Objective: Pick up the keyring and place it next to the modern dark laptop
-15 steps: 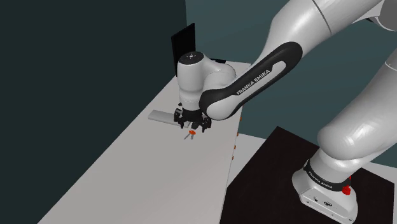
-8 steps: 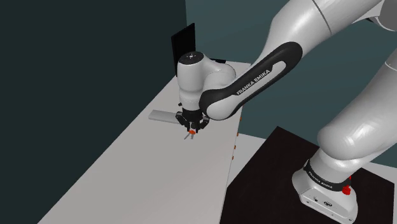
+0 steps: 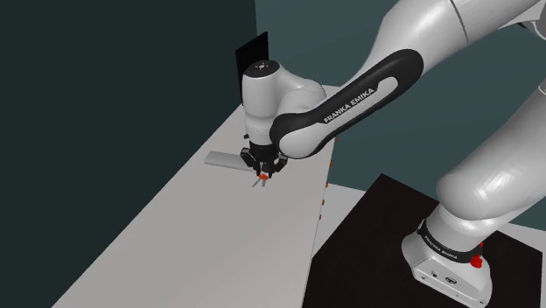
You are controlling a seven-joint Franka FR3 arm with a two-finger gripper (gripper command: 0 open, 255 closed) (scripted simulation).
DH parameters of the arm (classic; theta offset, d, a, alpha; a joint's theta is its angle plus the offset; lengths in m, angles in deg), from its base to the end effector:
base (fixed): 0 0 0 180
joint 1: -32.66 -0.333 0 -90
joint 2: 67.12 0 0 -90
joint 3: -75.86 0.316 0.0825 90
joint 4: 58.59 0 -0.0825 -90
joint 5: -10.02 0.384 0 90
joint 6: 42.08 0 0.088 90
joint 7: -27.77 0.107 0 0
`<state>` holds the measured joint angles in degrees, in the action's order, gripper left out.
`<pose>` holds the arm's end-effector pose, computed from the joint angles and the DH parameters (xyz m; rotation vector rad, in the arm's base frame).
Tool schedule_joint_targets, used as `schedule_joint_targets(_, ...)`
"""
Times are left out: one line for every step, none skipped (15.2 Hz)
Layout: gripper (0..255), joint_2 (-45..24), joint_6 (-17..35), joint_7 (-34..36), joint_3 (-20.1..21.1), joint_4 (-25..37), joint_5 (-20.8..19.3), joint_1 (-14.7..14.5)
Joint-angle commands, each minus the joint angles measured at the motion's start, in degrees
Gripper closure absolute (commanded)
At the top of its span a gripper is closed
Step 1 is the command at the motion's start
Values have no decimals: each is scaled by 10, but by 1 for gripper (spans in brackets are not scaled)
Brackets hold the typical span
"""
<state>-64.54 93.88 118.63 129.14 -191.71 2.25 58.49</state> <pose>0.4547 0.2352 0.3581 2.7360 -1.5157 0.2402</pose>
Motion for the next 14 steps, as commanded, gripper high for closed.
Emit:
schedule_joint_targets(255, 18, -13, -18, -3, 3, 23, -2)
schedule_joint_targets(255, 26, -20, -25, -5, 6, 32, -3)
schedule_joint_targets(255, 33, -28, -32, -7, 10, 40, -5)
schedule_joint_targets(255, 39, -35, -38, -9, 13, 47, -6)
schedule_joint_targets(255, 46, -43, -44, -12, 17, 54, -8)
schedule_joint_targets(255, 52, -50, -49, -14, 21, 61, -9)
schedule_joint_targets(255, 58, -58, -54, -17, 25, 67, -11)
schedule_joint_targets(255, 64, -66, -59, -19, 29, 73, -12)
schedule_joint_targets(255, 69, -74, -64, -22, 33, 78, -13)
schedule_joint_targets(255, 74, -81, -68, -24, 37, 83, -15)
schedule_joint_targets(255, 79, -89, -72, -27, 42, 87, -16)
schedule_joint_targets(255, 84, -97, -76, -29, 46, 92, -17)
schedule_joint_targets(255, 88, -105, -80, -32, 51, 95, -18)
schedule_joint_targets(255, 93, -113, -83, -34, 56, 99, -19)
